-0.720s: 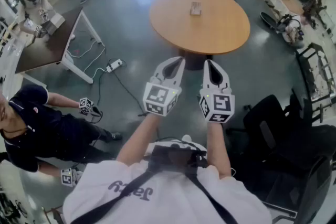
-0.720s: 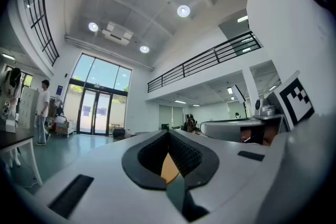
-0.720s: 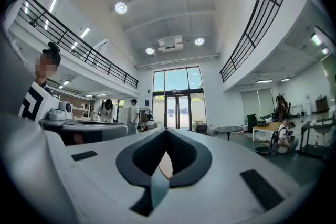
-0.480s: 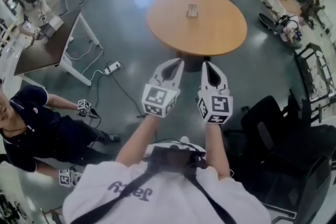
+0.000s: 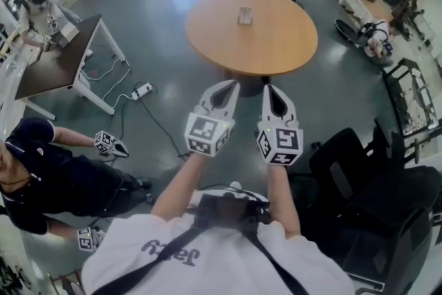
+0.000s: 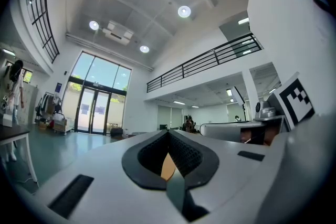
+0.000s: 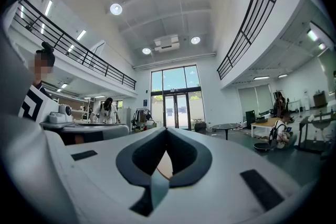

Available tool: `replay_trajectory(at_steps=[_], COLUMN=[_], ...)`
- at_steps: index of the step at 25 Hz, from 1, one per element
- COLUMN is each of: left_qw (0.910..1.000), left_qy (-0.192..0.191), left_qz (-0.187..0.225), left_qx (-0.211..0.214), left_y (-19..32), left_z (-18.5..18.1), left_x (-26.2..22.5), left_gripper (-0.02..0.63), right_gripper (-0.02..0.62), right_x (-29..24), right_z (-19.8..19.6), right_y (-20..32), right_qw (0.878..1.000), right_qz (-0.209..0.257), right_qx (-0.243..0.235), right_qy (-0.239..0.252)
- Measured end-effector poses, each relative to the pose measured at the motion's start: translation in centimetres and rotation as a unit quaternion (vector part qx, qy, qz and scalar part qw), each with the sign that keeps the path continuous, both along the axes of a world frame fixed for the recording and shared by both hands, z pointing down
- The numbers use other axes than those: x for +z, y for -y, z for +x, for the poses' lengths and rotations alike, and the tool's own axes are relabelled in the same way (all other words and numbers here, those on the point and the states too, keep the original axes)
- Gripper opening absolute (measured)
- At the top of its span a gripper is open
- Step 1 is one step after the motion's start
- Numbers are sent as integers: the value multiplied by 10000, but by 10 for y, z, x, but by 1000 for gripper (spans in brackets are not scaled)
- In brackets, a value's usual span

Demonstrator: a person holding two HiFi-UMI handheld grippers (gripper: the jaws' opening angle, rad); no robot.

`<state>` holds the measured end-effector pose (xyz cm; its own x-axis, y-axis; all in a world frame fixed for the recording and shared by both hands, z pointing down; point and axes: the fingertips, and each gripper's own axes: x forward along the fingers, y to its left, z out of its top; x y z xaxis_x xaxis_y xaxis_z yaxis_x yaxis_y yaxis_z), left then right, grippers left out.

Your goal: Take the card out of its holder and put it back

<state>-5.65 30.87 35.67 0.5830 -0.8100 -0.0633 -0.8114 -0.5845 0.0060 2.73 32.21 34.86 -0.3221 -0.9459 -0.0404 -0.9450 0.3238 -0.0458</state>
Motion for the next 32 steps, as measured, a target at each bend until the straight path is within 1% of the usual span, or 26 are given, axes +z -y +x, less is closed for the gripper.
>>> replay_trajectory(at_steps=[3,10,16,18,22,27,32], left_qw=[10000,10000,9997,9996,9994,9992,9988], left_qy=[41,4,75,146,267,353,374], left_qz=[-10,-92,-203,-206,-216,-116,-223], left_qx=[-17,-23,-89,-93,-24,170,212], left_y=[2,0,1,4,7,17,42], left_z=[11,45,63,69,83,105,108], left_x=[5,11,15,16,18,15,25], left_gripper=[12,12,12,12,12,12,12], right_gripper=[0,0,0,0,0,0,0], right_x=[2,9,15,18,21,22,22], right_z=[10,33,50,58,78,100,100], right_y=[-1,-6,-3,-1,4,19,42], right_qw=[10000,9999,9999,9998,9993,9984,9981], right_qz=[10,-5,-126,-158,-179,-101,-140], right_qx=[-26,-114,10,118,337,536,566], right_qy=[-1,-121,-81,-23,35,123,222])
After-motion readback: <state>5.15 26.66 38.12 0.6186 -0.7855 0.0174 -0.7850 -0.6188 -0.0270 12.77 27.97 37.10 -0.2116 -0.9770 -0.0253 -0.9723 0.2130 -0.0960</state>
